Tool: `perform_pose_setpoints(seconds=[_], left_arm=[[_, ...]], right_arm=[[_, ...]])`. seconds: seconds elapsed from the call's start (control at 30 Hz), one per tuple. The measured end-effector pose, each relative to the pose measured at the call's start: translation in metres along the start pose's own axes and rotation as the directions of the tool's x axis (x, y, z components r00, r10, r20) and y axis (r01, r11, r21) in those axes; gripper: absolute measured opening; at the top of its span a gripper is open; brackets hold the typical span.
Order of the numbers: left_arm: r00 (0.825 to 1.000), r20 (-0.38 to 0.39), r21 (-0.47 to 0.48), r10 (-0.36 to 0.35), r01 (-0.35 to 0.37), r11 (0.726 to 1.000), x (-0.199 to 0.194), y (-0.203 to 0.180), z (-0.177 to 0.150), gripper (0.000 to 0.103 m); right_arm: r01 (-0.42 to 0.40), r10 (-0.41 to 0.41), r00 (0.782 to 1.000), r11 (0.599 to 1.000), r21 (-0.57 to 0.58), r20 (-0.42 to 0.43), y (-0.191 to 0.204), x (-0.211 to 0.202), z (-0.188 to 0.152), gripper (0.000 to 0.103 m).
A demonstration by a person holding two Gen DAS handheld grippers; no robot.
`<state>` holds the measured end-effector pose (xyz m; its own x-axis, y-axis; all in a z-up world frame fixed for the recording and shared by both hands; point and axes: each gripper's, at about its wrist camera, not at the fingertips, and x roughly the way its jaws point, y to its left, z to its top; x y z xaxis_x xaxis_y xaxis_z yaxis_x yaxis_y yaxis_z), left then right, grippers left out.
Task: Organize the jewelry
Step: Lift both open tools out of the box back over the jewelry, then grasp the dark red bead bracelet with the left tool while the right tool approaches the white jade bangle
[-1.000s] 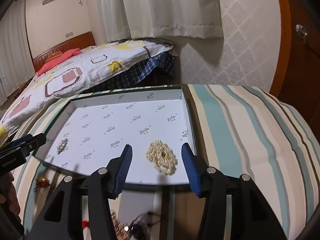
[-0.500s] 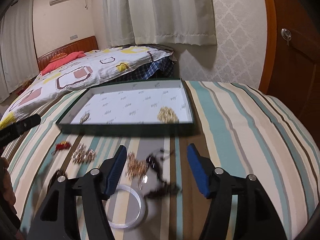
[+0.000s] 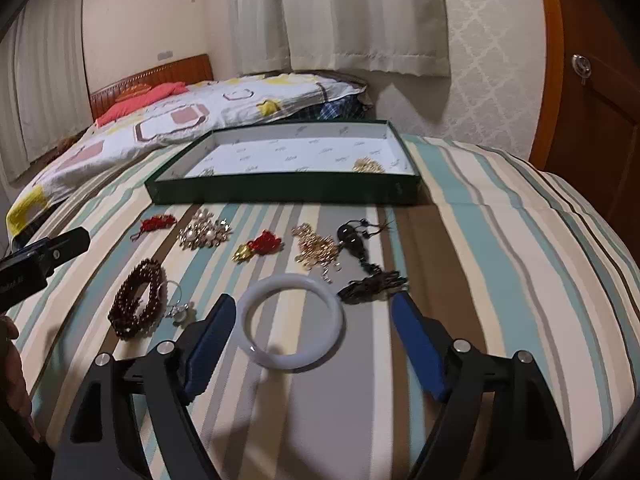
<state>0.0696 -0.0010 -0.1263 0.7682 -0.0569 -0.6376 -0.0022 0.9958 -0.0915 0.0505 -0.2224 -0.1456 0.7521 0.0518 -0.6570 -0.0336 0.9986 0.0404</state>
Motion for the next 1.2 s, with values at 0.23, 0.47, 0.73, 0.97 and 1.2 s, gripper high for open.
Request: perform_pose_setpoints(seconds=[0.23, 0.47, 0.73, 0.97, 1.2], left_arm=[[1.0, -0.014, -0.006, 0.009, -0.009, 1.0, -0.001, 0.006, -0.009, 0.086], [1.0, -0.027, -0.004, 0.007, -0.008, 1.0, 0.003, 0.004, -0.012, 0.086], [0.999, -0.033, 0.006, -0.009, 0.009, 1.0, 0.004, -0.003, -0.013, 0.086], [0.998, -0.044, 0.04, -0.04, 0.041, 0.998, 0.004, -0.022, -0.017, 0.086], [0.995, -0.08, 0.073, -0.054, 0.06, 0.996, 0.013, -0.04, -0.025, 0.086]], right_arm=[[0.006, -0.007, 0.999, 1.0, -0.027, -0.052, 0.012, 0.012, -0.005, 0.079], [0.019, -0.022, 0.995, 0.999, -0.035, -0.094, 0.015, 0.021, -0.002, 0.079], [-0.002, -0.002, 0.989, 1.0, -0.025, -0.145, 0.012, 0.027, -0.002, 0.069], [-0.005, 0.004, 0.99, 1.0, -0.008, -0.138, 0.006, 0.021, -0.006, 0.068], [0.003, 0.001, 0.992, 1.0, 0.029, -0.127, -0.011, 0.015, -0.006, 0.068]])
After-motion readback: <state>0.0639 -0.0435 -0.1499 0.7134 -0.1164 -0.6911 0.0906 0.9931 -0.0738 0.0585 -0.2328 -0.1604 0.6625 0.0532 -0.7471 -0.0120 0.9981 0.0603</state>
